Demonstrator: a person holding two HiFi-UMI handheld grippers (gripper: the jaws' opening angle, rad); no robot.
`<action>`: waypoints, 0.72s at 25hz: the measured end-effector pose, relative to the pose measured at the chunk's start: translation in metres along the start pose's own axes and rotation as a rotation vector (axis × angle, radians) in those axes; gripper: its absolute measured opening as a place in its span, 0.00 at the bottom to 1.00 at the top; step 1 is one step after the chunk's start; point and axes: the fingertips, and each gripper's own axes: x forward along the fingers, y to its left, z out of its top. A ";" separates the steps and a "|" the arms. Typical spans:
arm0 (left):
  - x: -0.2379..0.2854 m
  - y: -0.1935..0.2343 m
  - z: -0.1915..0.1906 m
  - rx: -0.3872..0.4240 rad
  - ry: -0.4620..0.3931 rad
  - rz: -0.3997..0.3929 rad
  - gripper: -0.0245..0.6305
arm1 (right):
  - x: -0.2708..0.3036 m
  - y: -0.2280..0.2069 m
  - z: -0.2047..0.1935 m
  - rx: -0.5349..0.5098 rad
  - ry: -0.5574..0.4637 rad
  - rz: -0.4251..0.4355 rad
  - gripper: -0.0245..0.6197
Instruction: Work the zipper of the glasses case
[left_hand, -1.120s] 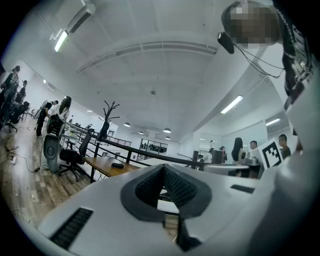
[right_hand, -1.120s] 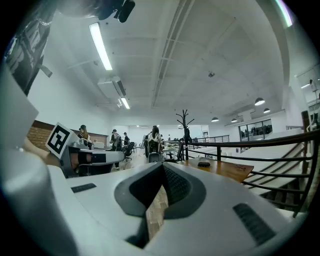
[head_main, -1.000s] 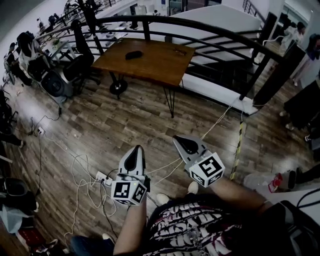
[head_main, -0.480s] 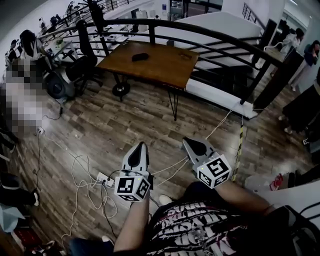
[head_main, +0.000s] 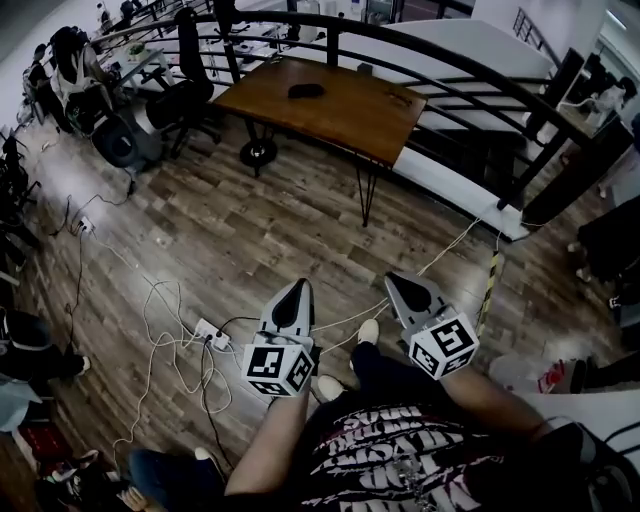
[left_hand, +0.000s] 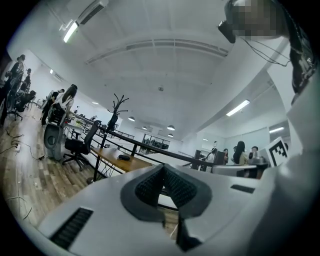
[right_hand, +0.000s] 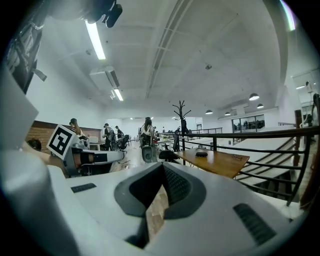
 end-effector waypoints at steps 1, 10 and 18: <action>0.004 0.004 -0.001 -0.005 0.013 0.008 0.05 | 0.007 -0.003 -0.001 0.011 0.009 0.006 0.03; 0.040 0.031 -0.017 -0.023 0.030 0.035 0.05 | 0.064 -0.033 -0.028 0.069 0.048 0.056 0.03; 0.109 0.063 -0.014 0.006 0.065 0.077 0.05 | 0.132 -0.086 -0.023 0.085 0.034 0.082 0.03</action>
